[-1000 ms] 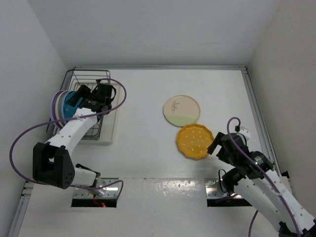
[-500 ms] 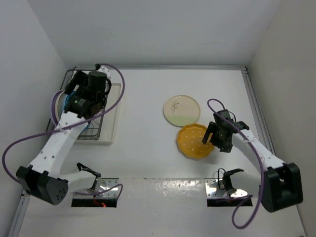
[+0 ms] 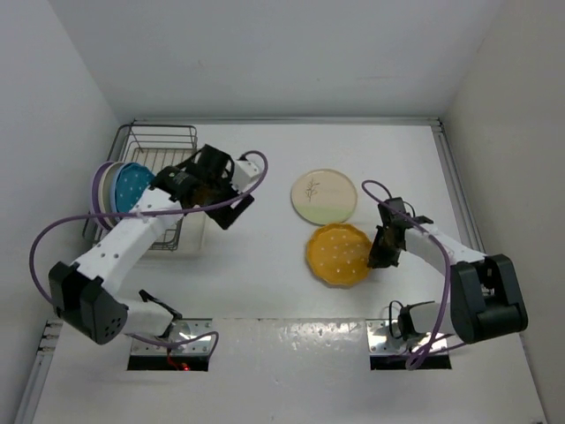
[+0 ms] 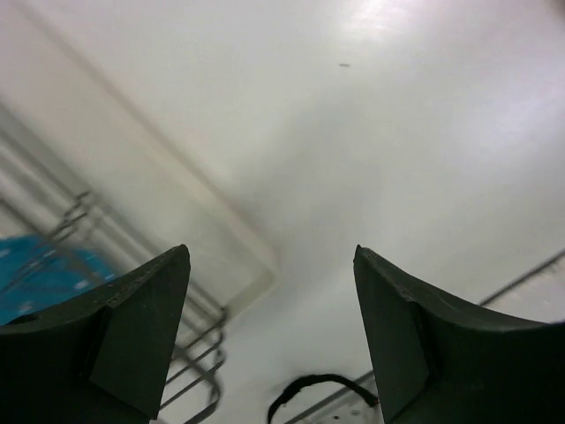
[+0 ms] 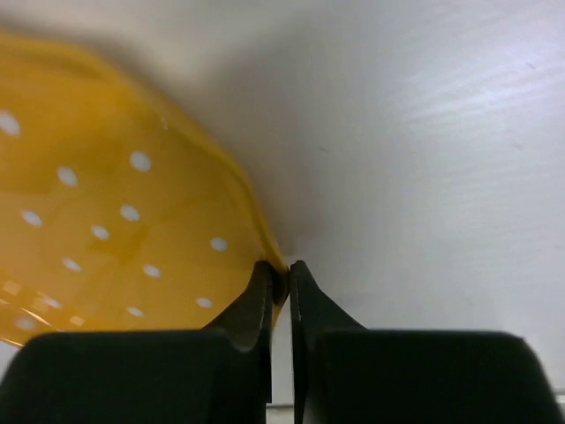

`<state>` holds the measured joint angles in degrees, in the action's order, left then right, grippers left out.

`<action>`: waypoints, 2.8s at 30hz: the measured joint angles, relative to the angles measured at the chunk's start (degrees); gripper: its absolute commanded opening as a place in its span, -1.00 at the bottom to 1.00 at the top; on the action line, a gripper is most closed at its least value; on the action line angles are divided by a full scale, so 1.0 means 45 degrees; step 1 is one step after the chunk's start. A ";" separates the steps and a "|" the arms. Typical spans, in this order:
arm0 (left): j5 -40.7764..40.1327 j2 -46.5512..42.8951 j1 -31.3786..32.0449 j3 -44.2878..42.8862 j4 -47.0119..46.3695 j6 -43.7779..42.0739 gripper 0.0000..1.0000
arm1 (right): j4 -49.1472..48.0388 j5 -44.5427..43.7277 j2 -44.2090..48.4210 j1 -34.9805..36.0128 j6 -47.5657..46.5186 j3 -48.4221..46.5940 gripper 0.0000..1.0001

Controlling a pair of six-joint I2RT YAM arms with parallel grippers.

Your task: Load the plates into the dish rack

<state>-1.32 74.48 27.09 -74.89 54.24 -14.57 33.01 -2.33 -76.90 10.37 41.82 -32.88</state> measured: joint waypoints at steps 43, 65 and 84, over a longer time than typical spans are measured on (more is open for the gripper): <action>0.6975 0.8738 0.3609 -0.0015 -0.3385 0.2885 -1.00 | -0.0549 -0.2472 0.5129 0.7295 0.3793 0.2409 -1.00; -0.5464 0.1826 0.0267 -0.4294 0.0019 -0.0063 -1.00 | -0.0952 -0.1418 0.4313 0.7480 0.1438 -0.0476 0.74; -1.1424 0.0520 -0.3740 -0.2555 -0.1263 -0.2050 -1.00 | -0.1370 -0.1433 0.4590 0.7587 0.1530 0.0369 0.74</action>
<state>-52.73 76.82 10.26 -86.39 48.56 -23.79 26.85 -8.78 -56.25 44.51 48.71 -31.22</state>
